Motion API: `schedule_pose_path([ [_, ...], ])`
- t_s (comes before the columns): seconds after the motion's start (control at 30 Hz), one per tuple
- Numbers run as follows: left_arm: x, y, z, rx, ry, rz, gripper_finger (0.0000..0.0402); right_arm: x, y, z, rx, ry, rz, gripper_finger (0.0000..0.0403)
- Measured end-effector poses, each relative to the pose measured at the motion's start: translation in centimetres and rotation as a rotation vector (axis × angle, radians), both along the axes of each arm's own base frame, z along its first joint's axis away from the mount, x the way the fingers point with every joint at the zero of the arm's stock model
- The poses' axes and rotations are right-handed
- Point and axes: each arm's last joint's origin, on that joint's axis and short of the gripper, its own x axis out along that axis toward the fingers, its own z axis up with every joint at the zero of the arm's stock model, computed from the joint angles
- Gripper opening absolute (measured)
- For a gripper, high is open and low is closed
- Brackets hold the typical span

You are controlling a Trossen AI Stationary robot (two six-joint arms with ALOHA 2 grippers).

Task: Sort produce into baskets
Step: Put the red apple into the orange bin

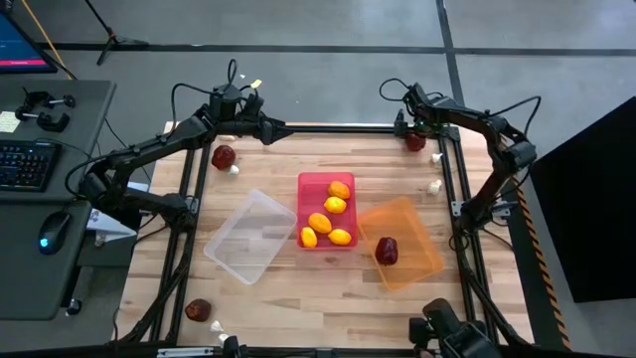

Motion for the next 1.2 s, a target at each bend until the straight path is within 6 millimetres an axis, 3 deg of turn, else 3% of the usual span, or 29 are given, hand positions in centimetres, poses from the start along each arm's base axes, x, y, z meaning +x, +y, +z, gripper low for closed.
schedule_pose_path([
  [0.3, 0.0, 0.0, 0.0, 0.0, 0.0, 0.0, 0.0388, 1.2, -0.6, -2.0, 0.028, 0.029, 0.099, 0.0346],
  [0.6, 0.0, 0.0, 0.0, 0.011, -0.002, 0.0, 0.0388, 1.5, -0.5, -2.3, 0.048, 0.018, 0.155, 0.0343],
  [0.9, 0.0, 0.0, 0.1, 0.02, -0.008, 0.0, 0.0388, 1.4, -0.3, -2.4, 0.065, 0.015, 0.14, 0.0254],
  [1.03, 0.0, 0.0, 0.1, 0.02, -0.008, 0.0, 0.0388, 1.4, 0.2, -1.3, 0.05, -0.012, 0.177, 0.0253],
  [1.2, 0.2, 0.2, 0.7, 0.044, -0.058, 0.004, 0.0388, 1.8, 1.8, 2.9, -0.067, -0.096, 0.268, 0.0256],
])
